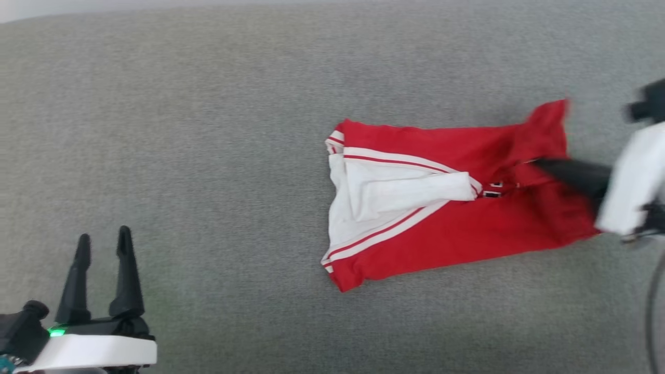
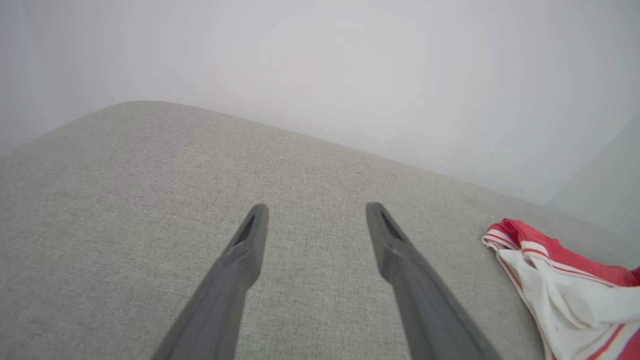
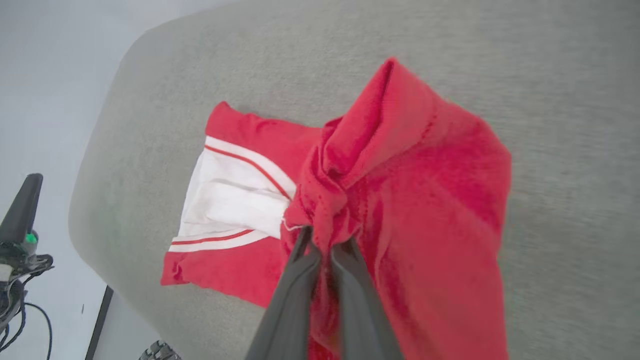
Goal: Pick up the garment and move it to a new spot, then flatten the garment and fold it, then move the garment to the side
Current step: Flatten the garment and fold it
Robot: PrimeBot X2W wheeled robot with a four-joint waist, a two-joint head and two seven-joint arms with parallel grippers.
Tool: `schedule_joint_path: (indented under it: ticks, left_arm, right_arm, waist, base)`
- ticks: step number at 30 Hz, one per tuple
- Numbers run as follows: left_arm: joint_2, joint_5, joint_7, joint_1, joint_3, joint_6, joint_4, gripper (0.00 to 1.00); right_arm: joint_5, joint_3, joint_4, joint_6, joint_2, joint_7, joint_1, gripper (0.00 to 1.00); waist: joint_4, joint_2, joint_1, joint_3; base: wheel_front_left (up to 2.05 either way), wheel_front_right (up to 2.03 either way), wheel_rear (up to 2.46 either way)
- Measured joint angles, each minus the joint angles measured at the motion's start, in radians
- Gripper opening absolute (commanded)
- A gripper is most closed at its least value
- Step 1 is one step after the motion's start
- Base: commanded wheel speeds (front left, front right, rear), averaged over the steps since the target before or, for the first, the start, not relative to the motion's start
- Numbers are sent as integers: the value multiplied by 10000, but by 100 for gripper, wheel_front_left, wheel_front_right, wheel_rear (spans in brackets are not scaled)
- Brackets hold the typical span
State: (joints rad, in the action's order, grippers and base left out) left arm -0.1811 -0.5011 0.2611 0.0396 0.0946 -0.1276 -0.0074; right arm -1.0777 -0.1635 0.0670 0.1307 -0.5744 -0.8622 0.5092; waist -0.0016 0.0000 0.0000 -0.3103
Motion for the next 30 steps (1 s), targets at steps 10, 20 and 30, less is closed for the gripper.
schedule_joint_path:
  ticks: [10,20,30]
  left_arm:
    - [92,-151,0,-463,-859,0,328,100]
    - [165,-355,2,-577,-930,0,477,100]
    - [138,-445,0,-522,-660,0,337,100]
  right_arm:
    - [502,-2372,650,0,1555,336,978,0]
    - [709,-3762,1747,0,1935,924,1643,95]
    - [464,-3969,1361,0,1383,1624,2126,100]
  waist:
    - [993,0,0,46]
    - [1570,0,0,44]
    - [1269,0,0,204]
  base:
    - [0,0,0]
    - [0,0,0]
    - [0,0,0]
